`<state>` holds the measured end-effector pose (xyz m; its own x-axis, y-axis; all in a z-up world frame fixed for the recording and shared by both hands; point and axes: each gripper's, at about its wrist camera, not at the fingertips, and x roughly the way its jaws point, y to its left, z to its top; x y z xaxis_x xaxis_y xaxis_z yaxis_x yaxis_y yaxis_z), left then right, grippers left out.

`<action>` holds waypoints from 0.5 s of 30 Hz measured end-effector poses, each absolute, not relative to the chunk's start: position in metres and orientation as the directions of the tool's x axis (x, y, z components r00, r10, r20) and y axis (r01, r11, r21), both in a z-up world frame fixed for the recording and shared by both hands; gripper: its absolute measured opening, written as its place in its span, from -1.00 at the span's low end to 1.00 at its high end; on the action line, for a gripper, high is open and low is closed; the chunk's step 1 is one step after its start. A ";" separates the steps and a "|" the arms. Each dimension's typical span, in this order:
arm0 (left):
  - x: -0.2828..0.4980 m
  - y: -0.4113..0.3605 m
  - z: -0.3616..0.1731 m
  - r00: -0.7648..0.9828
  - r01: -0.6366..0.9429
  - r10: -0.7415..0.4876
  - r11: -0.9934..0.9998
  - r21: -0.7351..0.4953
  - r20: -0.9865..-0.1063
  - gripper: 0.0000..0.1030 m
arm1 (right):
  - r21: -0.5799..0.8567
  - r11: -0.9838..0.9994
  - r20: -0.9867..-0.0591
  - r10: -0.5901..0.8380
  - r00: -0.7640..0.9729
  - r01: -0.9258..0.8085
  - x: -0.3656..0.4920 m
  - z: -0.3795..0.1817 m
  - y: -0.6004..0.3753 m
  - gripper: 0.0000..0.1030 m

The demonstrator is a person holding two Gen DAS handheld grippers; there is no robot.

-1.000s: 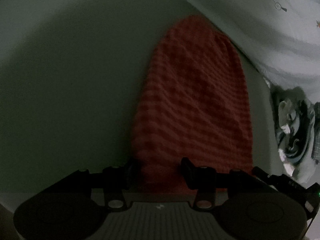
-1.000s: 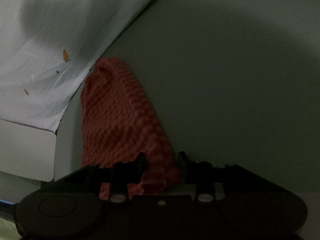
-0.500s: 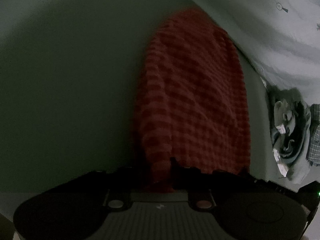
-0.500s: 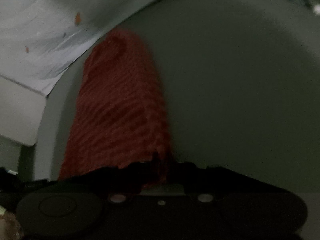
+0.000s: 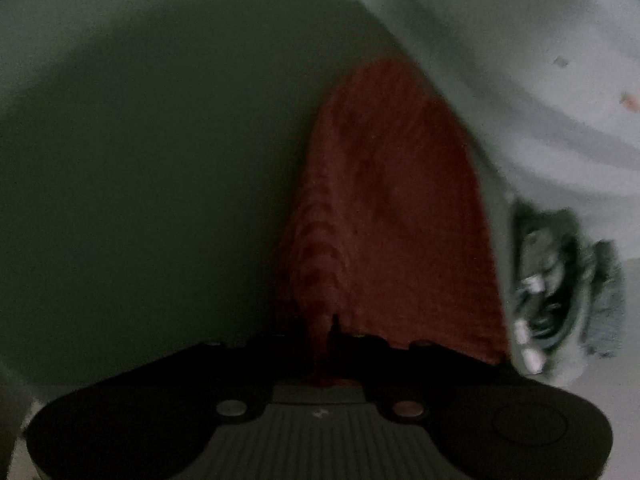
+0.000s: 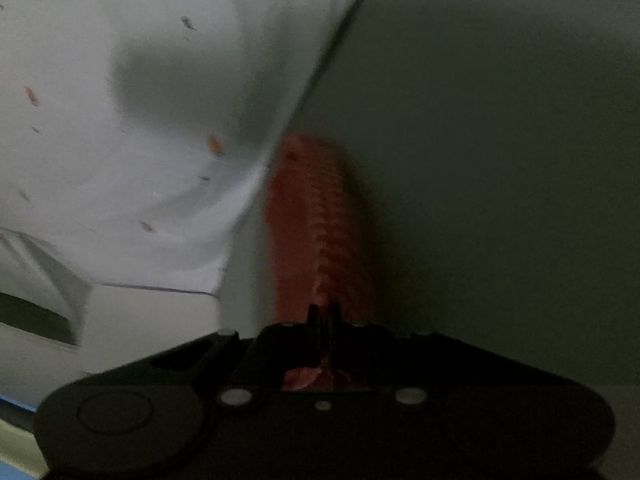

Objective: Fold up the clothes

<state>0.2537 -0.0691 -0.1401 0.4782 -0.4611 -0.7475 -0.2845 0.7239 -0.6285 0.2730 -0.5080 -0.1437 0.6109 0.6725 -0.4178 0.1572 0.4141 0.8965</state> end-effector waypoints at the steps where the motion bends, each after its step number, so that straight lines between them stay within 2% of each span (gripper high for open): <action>1: 0.248 -0.066 -0.130 0.485 -0.285 -0.468 0.714 -0.639 -0.739 -0.88 | 0.914 0.379 -0.383 0.684 0.620 0.146 0.266 -0.137 -0.509 -0.94; 5: 0.221 -0.056 -0.085 0.517 -0.264 -0.511 0.668 -0.696 -0.687 -0.88 | 0.965 0.245 -0.246 0.721 0.647 0.093 0.235 -0.105 -0.514 -0.94; 8: 0.202 -0.053 -0.061 0.550 -0.216 -0.540 0.644 -0.733 -0.637 -0.87 | 0.981 0.178 -0.183 0.715 0.675 0.077 0.209 -0.096 -0.516 -0.94; 10: 0.201 -0.054 -0.069 0.573 -0.219 -0.531 0.634 -0.742 -0.624 -0.87 | 0.982 0.145 -0.187 0.708 0.681 0.119 0.203 -0.110 -0.516 -0.94; 13: 0.212 -0.055 -0.095 0.541 -0.320 -0.533 0.585 -0.745 -0.650 -0.88 | 0.945 0.135 -0.306 0.684 0.663 0.297 0.210 -0.144 -0.512 -0.94; 15: 0.219 -0.053 -0.096 0.553 -0.321 -0.528 0.578 -0.750 -0.644 -0.88 | 0.948 0.098 -0.288 0.668 0.686 0.302 0.213 -0.148 -0.511 -0.94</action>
<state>0.2190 -0.0526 -0.0962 0.5533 -0.5283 -0.6440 -0.3210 0.5782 -0.7501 0.2128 -0.5110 -0.1481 0.6864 0.6679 -0.2878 0.3018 0.0985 0.9483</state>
